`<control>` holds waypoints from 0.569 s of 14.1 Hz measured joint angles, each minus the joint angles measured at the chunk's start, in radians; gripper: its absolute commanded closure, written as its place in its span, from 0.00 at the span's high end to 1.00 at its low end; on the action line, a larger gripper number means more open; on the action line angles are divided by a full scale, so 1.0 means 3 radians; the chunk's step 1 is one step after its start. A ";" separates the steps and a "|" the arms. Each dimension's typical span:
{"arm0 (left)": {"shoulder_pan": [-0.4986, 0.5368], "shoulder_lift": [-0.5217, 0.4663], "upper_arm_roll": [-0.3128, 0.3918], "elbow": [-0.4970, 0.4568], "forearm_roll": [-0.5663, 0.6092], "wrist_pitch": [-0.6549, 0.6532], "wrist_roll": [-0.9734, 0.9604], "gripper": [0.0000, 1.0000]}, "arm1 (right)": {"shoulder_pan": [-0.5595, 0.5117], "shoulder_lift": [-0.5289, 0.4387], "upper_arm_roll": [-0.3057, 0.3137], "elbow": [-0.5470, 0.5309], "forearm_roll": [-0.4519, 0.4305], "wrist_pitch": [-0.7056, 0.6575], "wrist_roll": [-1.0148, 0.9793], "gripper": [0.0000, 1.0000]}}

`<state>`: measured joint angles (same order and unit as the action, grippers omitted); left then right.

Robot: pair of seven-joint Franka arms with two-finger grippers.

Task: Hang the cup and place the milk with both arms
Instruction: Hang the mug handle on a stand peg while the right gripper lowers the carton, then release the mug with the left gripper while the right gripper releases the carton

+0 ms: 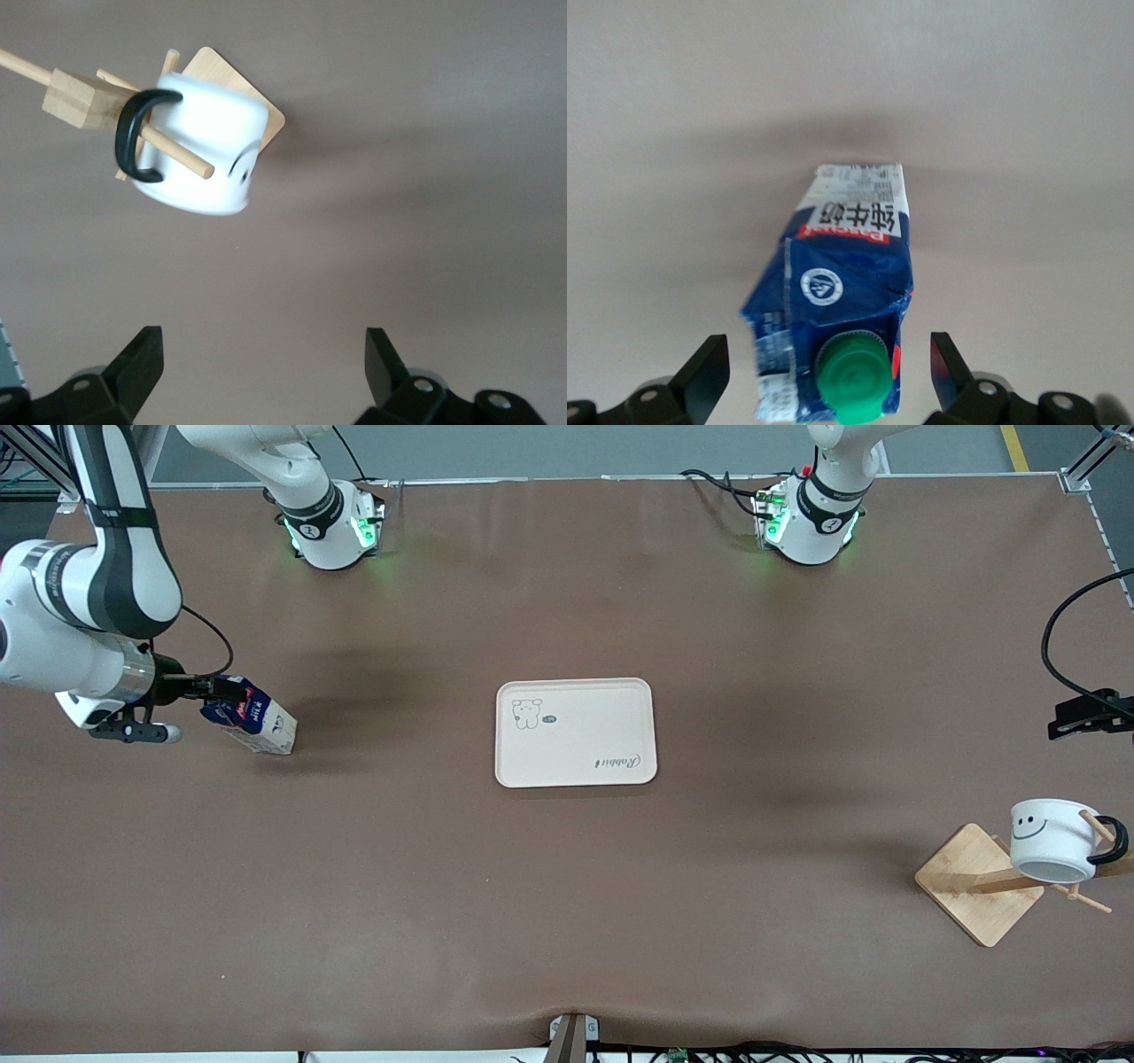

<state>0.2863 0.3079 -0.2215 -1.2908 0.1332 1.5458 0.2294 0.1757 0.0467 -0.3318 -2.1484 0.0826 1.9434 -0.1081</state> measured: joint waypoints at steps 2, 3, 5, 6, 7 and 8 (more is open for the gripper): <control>-0.0254 -0.0027 0.0226 -0.0001 0.0000 0.0042 0.0000 1.00 | 0.0058 0.0018 0.0005 0.0296 0.0000 -0.0146 0.0000 1.00; -0.0332 -0.0075 0.0254 -0.0027 0.0000 0.0042 -0.0008 1.00 | 0.0094 0.0032 0.0007 0.0516 0.0000 -0.0298 0.0006 1.00; -0.0476 -0.0268 0.0310 -0.0208 -0.0056 0.0048 -0.0187 1.00 | 0.0124 0.0119 0.0010 0.1037 0.0000 -0.0706 0.0025 1.00; -0.0585 -0.0413 0.0405 -0.0363 -0.0130 0.0077 -0.0306 1.00 | 0.0124 0.0206 0.0008 0.1370 -0.0003 -0.0979 0.0052 1.00; -0.0699 -0.0569 0.0515 -0.0538 -0.0183 0.0098 -0.0382 1.00 | 0.0121 0.0313 0.0002 0.1690 -0.0008 -0.1208 0.0082 1.00; -0.0782 -0.0719 0.0588 -0.0707 -0.0206 0.0107 -0.0412 1.00 | 0.0108 0.0432 -0.0008 0.1962 -0.0010 -0.1357 0.0104 1.00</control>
<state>0.0517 0.0922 -0.0450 -1.5029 0.0715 1.5779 0.1058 0.2080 0.1762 -0.3343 -1.5598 0.0796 1.5364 -0.0769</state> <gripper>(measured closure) 0.000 0.000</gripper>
